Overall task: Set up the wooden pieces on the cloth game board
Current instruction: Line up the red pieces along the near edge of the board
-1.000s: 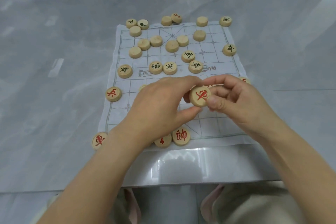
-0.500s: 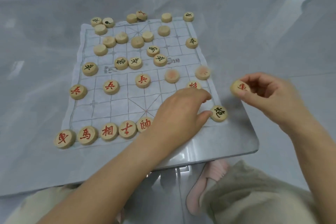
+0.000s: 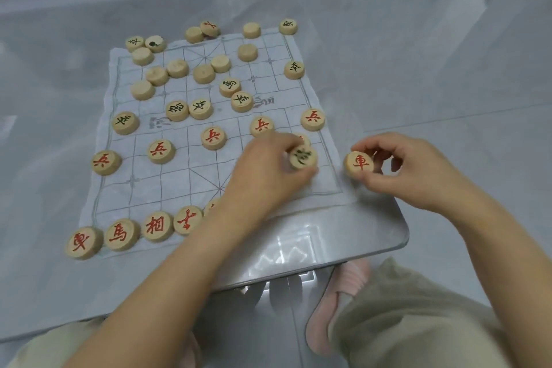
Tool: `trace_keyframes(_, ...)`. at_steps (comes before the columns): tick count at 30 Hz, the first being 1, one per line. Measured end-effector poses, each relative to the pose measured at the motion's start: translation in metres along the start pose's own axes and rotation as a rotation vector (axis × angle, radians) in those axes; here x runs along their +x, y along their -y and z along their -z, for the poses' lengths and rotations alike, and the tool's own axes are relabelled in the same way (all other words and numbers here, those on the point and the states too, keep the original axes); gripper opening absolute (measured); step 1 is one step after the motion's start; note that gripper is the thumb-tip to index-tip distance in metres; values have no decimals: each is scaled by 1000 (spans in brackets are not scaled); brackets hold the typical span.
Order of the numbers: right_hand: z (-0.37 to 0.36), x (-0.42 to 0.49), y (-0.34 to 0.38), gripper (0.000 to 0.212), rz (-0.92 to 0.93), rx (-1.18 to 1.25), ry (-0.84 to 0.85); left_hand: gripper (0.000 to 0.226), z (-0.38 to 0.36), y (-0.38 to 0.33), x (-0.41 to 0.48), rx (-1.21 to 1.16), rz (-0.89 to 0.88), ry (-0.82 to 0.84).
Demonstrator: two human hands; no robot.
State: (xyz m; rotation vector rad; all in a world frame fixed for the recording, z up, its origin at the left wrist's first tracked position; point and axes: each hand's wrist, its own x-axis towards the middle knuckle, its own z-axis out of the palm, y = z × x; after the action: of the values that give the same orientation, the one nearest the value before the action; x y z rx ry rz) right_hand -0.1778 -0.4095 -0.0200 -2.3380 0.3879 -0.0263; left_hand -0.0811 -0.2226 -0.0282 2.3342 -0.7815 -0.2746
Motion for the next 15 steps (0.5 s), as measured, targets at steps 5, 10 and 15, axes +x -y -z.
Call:
trace_keyframes(5,-12,1,8,32,105,-197,188,40,46,21,5,-99,146,-146)
trace_keyframes(10,-19,1,13,34,151,-311,229,41,51,23,5,-110,169,-138)
trace_keyframes(15,-15,-1,13,37,93,-341,264,41,46,24,1,-32,153,-73)
